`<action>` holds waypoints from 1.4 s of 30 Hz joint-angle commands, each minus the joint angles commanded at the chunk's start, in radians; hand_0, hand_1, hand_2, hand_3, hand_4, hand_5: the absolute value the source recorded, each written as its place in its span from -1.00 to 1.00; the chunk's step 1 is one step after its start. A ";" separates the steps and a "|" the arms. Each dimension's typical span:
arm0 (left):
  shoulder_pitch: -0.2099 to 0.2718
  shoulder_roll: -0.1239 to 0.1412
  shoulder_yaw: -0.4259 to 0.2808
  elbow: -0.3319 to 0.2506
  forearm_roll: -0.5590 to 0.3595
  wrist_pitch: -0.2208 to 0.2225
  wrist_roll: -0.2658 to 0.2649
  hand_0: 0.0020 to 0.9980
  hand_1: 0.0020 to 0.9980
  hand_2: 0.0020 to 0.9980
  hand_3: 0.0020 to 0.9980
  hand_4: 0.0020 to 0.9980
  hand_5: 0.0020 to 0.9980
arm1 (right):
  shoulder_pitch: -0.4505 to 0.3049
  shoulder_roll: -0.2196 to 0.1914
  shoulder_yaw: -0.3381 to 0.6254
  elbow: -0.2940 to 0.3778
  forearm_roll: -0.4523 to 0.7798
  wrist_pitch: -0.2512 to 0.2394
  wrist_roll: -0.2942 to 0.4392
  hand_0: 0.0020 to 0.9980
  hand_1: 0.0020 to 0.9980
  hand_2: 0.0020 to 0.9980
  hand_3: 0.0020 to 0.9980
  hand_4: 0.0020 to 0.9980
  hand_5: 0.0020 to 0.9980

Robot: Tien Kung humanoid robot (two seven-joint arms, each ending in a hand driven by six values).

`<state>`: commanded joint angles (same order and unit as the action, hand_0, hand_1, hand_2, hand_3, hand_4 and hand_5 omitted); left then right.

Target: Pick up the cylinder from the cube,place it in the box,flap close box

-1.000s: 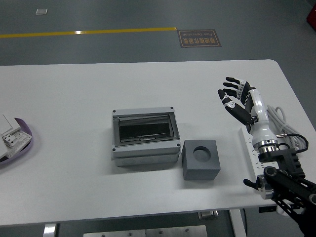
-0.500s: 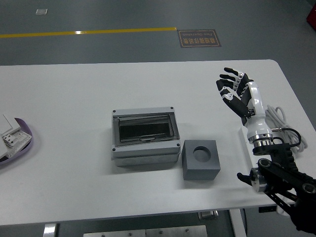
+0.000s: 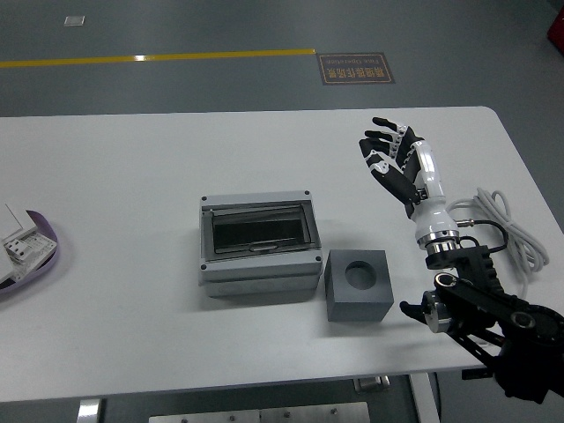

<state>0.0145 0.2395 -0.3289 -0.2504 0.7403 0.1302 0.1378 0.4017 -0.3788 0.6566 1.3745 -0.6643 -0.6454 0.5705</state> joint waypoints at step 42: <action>0.033 -0.016 0.079 -0.014 -0.116 0.003 0.011 0.04 0.12 0.12 0.21 0.34 -0.58 | -0.134 -0.116 -0.088 0.116 -0.033 0.120 -0.080 0.44 0.26 0.25 0.23 0.40 -0.77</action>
<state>0.0479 0.2234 -0.2496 -0.2646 0.6247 0.1334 0.1492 0.2676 -0.4950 0.5689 1.4907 -0.6970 -0.5257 0.4907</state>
